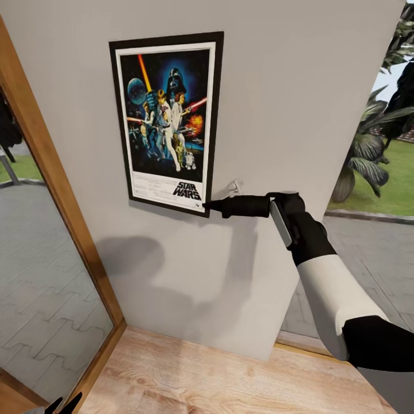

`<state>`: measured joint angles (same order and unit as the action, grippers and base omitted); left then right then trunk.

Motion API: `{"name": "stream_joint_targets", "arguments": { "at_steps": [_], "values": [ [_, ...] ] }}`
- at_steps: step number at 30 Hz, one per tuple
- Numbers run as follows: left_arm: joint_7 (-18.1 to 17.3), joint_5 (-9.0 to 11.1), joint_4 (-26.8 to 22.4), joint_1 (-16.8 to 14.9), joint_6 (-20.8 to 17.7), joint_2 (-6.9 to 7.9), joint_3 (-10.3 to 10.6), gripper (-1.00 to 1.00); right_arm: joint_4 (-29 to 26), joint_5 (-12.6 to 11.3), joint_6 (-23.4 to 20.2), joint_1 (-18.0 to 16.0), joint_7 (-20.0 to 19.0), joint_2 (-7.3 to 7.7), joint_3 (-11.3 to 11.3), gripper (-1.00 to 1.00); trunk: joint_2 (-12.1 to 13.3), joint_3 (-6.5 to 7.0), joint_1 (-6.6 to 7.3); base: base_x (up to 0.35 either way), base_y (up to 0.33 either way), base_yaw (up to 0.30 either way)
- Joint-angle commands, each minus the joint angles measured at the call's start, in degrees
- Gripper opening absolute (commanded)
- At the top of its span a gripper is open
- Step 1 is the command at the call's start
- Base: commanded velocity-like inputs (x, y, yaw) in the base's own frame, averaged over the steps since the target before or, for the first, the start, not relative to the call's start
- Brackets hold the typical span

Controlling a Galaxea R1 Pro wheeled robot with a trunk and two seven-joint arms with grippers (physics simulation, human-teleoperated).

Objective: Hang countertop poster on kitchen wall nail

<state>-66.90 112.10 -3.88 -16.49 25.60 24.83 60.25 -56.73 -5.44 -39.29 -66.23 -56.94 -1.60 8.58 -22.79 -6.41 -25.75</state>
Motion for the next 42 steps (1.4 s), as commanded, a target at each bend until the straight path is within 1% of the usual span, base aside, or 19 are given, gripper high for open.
{"name": "stream_joint_targets", "arguments": {
  "at_steps": [1,21,42],
  "values": [
    [-0.1,0.5,-0.1,0.0,0.2,0.04,0.5,1.0,0.1,-0.7,-0.6,-0.1,0.1,0.01,0.0,-1.0,-0.1,-0.13,-0.04,0.0,0.0,0.0],
    [-0.1,0.5,-0.1,0.0,0.2,0.04,0.5,1.0,0.2,-0.7,-0.6,0.0,0.1,0.02,0.0,-1.0,-0.1,-0.13,-0.04,0.0,0.0,0.0],
    [-0.1,0.5,-0.1,0.0,0.2,0.04,0.5,1.0,0.2,-0.5,-0.7,-0.1,0.1,0.6,0.0,-1.0,-0.1,-0.13,-0.04,0.0,0.0,0.0]
  ]
}}
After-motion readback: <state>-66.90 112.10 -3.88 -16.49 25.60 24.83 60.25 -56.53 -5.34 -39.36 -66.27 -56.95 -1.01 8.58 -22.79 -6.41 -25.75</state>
